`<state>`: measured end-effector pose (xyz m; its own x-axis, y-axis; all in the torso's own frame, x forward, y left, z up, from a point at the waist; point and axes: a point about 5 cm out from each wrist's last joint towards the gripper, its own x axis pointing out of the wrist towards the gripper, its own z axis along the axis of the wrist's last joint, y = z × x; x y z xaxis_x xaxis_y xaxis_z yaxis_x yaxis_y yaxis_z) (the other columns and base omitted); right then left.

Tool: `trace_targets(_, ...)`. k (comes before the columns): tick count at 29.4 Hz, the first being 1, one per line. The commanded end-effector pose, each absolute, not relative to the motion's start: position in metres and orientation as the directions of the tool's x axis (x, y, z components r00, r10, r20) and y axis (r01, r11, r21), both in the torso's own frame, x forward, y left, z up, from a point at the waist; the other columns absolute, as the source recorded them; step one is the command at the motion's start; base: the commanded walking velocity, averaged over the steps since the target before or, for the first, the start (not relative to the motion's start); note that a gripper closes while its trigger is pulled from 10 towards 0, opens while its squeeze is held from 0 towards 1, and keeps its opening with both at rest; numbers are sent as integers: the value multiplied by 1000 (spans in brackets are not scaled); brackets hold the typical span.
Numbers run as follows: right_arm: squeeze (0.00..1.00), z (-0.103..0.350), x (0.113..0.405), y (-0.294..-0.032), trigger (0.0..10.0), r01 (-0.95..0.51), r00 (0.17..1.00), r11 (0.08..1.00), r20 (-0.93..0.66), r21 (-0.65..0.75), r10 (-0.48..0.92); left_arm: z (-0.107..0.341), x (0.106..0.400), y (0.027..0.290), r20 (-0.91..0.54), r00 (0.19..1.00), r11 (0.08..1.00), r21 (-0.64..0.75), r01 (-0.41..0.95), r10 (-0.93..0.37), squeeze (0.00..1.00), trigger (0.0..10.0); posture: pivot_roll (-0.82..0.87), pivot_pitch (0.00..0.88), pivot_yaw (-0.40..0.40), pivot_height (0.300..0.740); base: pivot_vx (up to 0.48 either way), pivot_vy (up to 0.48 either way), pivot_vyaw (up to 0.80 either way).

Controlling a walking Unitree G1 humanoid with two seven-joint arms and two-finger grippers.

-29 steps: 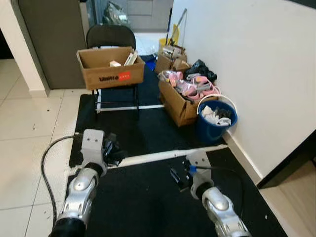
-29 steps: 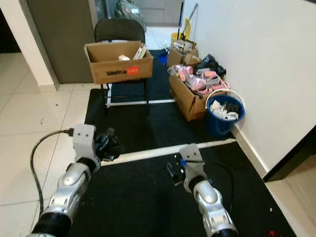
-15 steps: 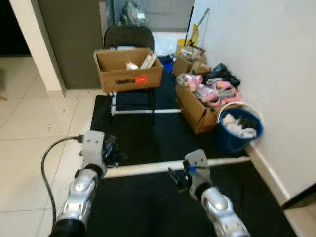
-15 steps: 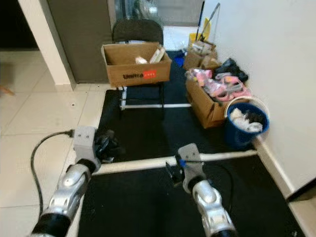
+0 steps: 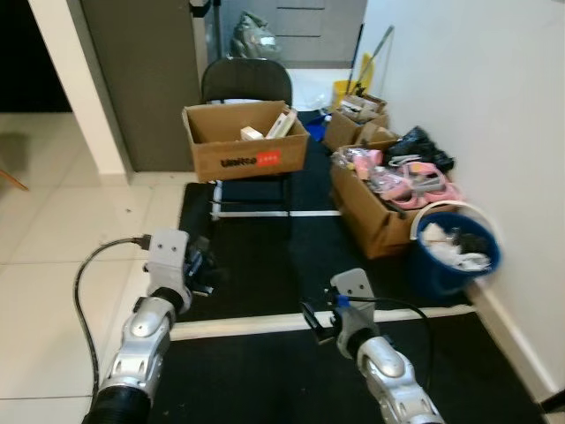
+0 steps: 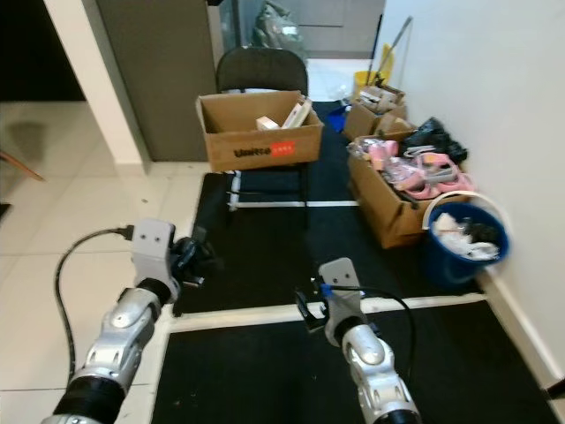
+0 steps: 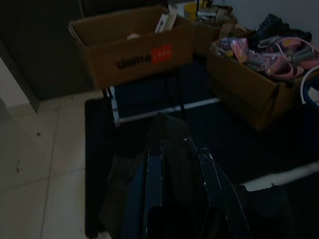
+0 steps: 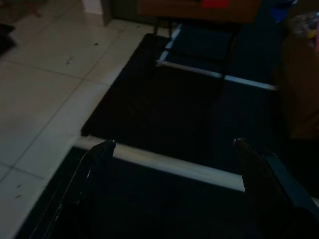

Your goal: Picking trash to rubbish bin

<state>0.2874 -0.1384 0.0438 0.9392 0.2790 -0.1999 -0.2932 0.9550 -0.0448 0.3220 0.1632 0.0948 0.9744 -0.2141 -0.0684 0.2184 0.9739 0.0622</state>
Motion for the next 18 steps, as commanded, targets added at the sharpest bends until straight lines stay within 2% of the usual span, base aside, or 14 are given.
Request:
trace_targets(1, 0, 39, 284, -138, 10000, -263, 945, 965, -203, -14, 255, 94, 322, 169, -91, 972, 970, 88, 225, -217, 0, 10000, -47, 63, 66, 740, 330, 0, 0)
trace_targets(11, 0, 38, 282, -139, 10000, -237, 951, 971, -202, -1, 232, 95, 324, 168, -99, 966, 964, 97, 247, -237, 0, 10000, -47, 63, 66, 740, 330, 0, 0)
trace_targets(12, 0, 37, 280, -141, 10000, -221, 956, 975, -200, 4, 217, 97, 326, 166, -99, 963, 961, 98, 259, -250, 0, 10000, -54, 74, 105, 740, 330, 0, 0)
trace_targets(16, 0, 35, 276, -144, 10000, -200, 960, 980, -198, 8, 198, 98, 329, 161, -99, 959, 957, 95, 276, -267, 0, 10000, -57, 76, 95, 740, 330, 0, 0)
trace_targets(18, 0, 34, 275, -146, 10000, -198, 960, 980, -200, 8, 195, 98, 329, 159, -100, 958, 956, 93, 279, -270, 0, 10000, -54, 80, 84, 740, 330, 0, -750)
